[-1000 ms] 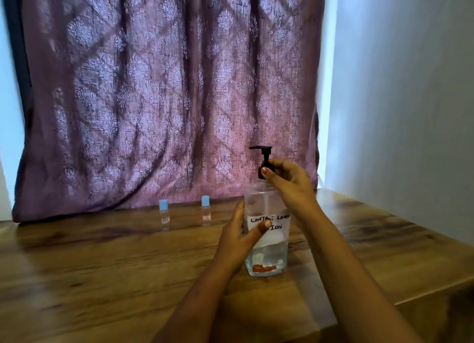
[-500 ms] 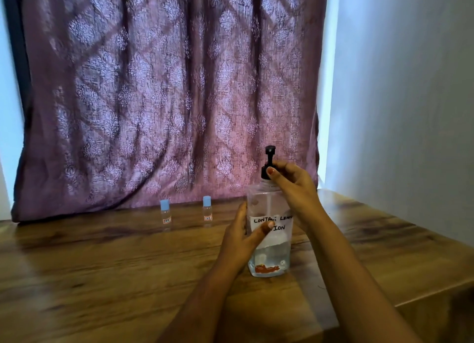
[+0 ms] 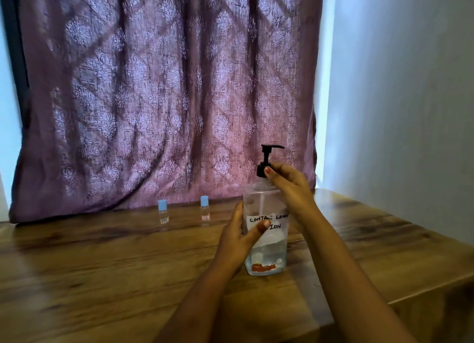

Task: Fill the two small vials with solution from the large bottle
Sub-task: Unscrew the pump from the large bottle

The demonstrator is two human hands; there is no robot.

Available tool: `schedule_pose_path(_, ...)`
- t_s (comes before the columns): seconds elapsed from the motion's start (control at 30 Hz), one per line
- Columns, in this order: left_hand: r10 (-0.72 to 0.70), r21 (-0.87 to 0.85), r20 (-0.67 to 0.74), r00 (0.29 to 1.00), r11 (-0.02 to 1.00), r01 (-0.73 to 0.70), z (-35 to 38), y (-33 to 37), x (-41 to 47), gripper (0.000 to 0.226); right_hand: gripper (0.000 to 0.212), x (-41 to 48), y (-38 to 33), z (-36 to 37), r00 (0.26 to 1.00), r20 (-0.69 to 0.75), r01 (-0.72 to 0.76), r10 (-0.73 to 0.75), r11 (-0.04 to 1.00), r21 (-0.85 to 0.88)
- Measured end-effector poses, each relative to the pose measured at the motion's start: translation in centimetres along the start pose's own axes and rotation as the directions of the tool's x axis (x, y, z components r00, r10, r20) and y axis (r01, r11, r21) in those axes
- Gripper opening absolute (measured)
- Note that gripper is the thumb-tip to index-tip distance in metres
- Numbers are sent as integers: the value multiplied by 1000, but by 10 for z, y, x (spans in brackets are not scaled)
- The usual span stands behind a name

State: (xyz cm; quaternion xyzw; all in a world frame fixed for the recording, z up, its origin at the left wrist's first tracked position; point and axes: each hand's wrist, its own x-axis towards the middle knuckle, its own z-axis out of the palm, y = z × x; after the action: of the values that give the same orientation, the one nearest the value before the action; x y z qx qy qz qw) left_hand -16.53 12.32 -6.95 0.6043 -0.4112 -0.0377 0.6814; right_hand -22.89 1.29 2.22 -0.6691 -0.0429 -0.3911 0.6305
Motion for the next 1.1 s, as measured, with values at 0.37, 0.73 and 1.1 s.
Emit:
schedule_pose_path(0.37,14,29,-38,999,999,-13,1,1,-1,49,21,-1,-1,7,993,-87,74,-80,994,-76)
schedule_pose_path(0.73,19,73,-31,999,997,-16,3,0,-1,50,34,0,-7,5,992,-61,101,-114,977,-188)
schedule_pose_path(1.1,11,66,-51,999,998,-8,5,-1,-2,51,24,0,-17,5,1000,-19,23,-25,994,-108)
